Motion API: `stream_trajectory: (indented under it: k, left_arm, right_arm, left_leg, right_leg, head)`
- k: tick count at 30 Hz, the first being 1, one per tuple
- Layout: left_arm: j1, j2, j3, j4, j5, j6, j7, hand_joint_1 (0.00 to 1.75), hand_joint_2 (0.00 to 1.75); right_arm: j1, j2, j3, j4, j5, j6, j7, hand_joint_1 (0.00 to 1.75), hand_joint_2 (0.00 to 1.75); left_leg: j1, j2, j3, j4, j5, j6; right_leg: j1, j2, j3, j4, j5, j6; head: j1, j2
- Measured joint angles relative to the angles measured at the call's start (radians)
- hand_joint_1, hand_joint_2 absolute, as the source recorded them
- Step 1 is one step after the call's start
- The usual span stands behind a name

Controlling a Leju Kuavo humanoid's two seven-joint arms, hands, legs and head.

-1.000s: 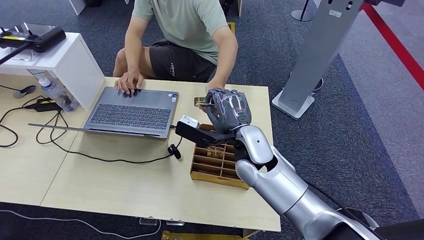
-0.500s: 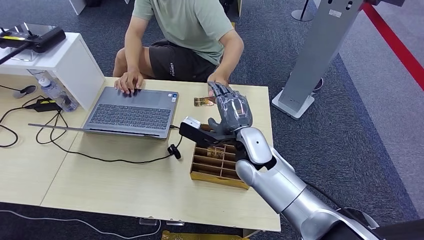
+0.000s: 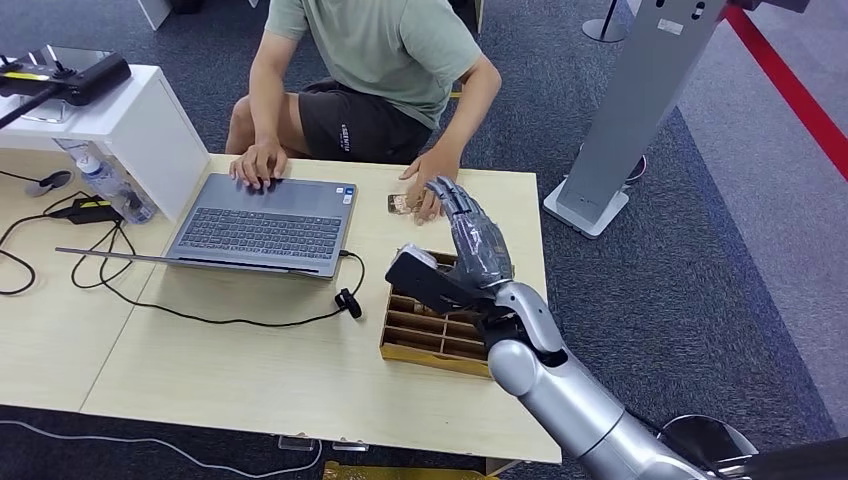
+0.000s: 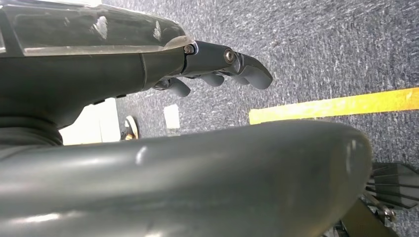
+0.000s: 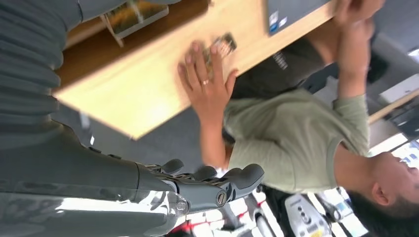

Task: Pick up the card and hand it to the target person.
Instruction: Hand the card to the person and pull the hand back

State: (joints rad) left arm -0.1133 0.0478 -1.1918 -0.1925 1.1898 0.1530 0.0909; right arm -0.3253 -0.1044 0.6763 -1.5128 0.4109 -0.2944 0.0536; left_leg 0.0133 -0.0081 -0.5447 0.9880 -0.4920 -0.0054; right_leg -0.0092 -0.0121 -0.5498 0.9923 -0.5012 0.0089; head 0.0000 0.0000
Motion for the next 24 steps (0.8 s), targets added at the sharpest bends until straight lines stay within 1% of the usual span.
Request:
stream_trajectory:
  k: [2,5,9,12,15,19,24]
  left_arm:
    - [0.000,0.001,0.001,0.000,0.001,0.001,0.000,0.00,0.00]
    - [0.000,0.004,0.003,-0.001,0.004,0.002,-0.002,0.00,0.00]
    - [0.000,0.007,0.009,-0.001,0.008,0.004,-0.006,0.00,0.00]
    - [0.001,0.007,0.013,-0.001,0.010,0.005,-0.006,0.00,0.00]
    - [0.001,0.005,0.018,-0.001,0.014,0.007,-0.009,0.00,0.00]
    - [0.001,0.004,0.015,-0.001,0.012,0.008,-0.015,0.00,0.00]
    - [0.001,0.009,0.016,-0.001,0.012,0.011,-0.019,0.00,0.00]
  right_arm:
    - [0.064,-0.023,-0.018,-0.031,-0.086,0.022,-0.066,0.00,1.75]
    - [0.155,-0.048,-0.047,-0.055,-0.181,0.054,-0.146,0.00,1.75]
    - [0.227,-0.063,-0.064,-0.040,-0.268,0.078,-0.217,0.00,1.75]
    - [0.250,-0.060,-0.072,-0.008,-0.342,0.084,-0.260,0.00,1.75]
    - [0.262,-0.048,-0.076,0.043,-0.382,0.079,-0.290,0.00,1.75]
    - [0.250,-0.040,-0.069,0.071,-0.376,0.081,-0.301,0.00,1.75]
    - [0.243,-0.037,-0.068,0.069,-0.375,0.088,-0.301,0.00,1.75]
  left_leg:
    - [0.000,-0.001,0.000,0.000,0.000,0.000]
    - [0.000,-0.001,0.000,-0.001,0.000,0.000]
    - [-0.001,0.002,0.000,0.000,-0.001,0.000]
    - [-0.001,0.003,0.000,0.000,-0.001,0.000]
    - [-0.001,0.005,0.001,-0.001,-0.001,0.000]
    - [-0.001,0.007,0.001,0.000,-0.001,-0.001]
    - [-0.001,0.008,0.000,0.000,-0.001,-0.001]
  right_leg:
    - [0.000,-0.001,0.001,-0.001,0.000,0.000]
    - [0.000,-0.002,0.001,-0.001,0.000,0.000]
    - [-0.001,0.001,0.000,0.000,0.000,0.000]
    - [-0.001,0.002,0.000,0.000,0.000,0.000]
    - [-0.001,0.005,-0.001,0.000,0.001,0.000]
    - [-0.001,0.006,-0.002,0.000,0.001,-0.001]
    - [-0.001,0.007,-0.002,0.001,0.001,-0.001]
  head:
    - [0.000,0.000]
    - [0.000,0.000]
    - [0.000,0.000]
    - [0.000,0.000]
    - [0.000,0.000]
    - [0.000,0.000]
    - [0.000,0.000]
